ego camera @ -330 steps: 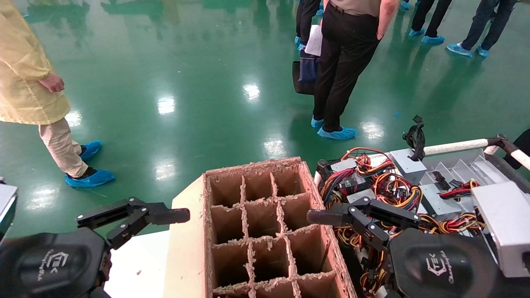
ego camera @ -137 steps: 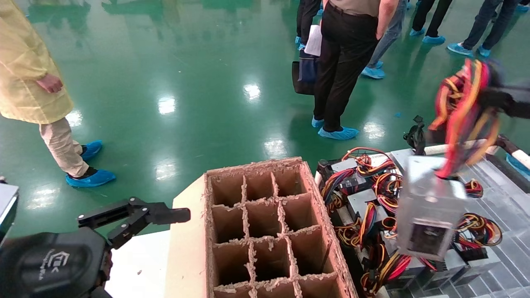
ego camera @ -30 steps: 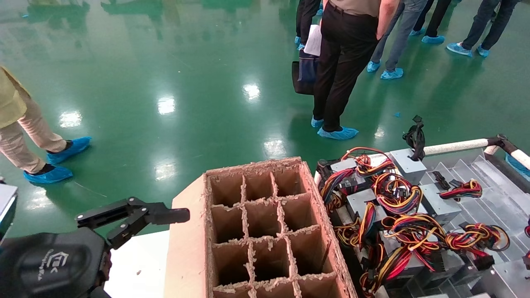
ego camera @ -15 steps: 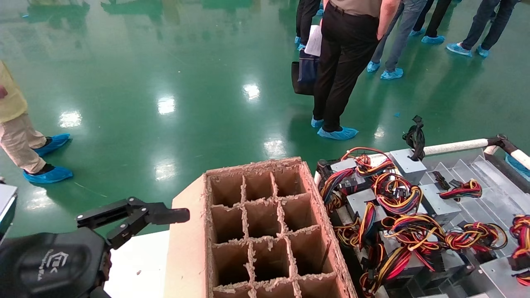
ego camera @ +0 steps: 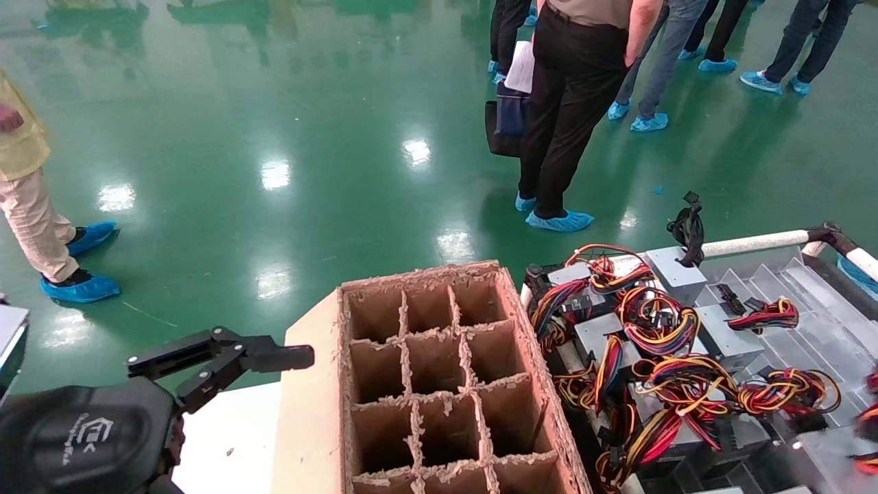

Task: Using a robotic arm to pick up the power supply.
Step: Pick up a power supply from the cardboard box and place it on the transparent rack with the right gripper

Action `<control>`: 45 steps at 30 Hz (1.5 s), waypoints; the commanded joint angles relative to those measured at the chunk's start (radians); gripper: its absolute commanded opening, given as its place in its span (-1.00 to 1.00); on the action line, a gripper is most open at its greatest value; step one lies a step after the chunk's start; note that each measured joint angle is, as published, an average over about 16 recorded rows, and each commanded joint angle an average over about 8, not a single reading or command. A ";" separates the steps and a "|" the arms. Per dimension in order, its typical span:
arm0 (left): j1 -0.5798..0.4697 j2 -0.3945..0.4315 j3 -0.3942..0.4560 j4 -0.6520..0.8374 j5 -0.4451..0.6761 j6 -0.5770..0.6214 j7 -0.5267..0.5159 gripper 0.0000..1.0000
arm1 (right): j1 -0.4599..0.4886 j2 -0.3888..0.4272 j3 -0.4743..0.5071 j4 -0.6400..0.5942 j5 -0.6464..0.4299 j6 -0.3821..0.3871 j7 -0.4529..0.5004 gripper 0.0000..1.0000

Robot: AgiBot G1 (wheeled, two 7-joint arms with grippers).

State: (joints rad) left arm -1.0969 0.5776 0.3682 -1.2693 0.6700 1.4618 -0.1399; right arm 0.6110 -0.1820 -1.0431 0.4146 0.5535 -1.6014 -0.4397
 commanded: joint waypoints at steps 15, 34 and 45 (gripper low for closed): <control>0.000 0.000 0.000 0.000 0.000 0.000 0.000 1.00 | -0.356 -0.059 0.152 0.068 0.285 0.000 -0.112 -1.00; 0.000 0.000 0.000 0.000 0.000 0.000 0.000 1.00 | -0.388 -0.079 0.310 0.157 0.184 0.010 -0.142 -1.00; 0.000 0.000 0.001 0.000 0.000 0.000 0.000 1.00 | -0.374 -0.108 0.342 0.134 0.107 0.015 -0.125 -1.00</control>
State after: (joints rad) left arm -1.0970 0.5774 0.3687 -1.2693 0.6696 1.4616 -0.1396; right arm 0.2412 -0.2800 -0.7018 0.5515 0.6543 -1.5866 -0.5664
